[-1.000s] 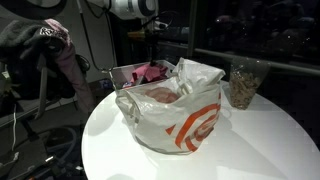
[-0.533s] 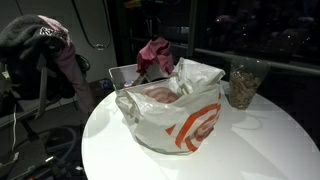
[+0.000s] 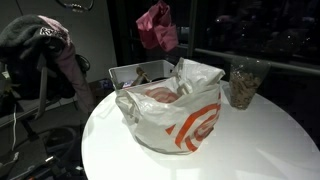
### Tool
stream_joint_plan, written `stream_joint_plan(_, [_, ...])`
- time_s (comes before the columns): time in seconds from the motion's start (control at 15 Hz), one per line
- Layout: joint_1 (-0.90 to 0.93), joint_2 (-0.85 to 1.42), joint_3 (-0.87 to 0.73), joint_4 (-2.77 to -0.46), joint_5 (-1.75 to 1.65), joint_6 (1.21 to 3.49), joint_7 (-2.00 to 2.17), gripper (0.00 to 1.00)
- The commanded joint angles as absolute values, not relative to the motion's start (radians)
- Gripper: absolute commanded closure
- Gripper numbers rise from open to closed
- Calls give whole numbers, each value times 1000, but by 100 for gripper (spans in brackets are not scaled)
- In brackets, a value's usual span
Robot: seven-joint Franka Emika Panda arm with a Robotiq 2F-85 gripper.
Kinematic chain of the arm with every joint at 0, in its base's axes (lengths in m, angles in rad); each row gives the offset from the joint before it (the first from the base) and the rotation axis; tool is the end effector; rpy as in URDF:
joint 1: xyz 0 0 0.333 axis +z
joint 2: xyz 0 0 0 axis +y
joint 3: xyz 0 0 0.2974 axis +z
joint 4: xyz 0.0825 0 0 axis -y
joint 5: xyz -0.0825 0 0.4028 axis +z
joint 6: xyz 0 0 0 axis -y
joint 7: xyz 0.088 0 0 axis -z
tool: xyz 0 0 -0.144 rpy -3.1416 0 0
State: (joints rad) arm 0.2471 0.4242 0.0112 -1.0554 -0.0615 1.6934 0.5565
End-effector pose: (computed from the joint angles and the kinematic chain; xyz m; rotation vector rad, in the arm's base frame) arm 0.6868 0.1712 0.5671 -3.0564 0.4599 -0.3396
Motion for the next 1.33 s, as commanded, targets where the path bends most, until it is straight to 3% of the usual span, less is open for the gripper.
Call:
stream_joint_plan(0.0, [255, 218, -19, -1296, -97, 1655, 678, 99])
stream_joint_plan(0.53, [199, -24, 4, -1578, -166, 1363, 1002, 99])
stream_joint_plan(1.27, [44, 20, -10, -1668, -49, 1233, 1104, 99])
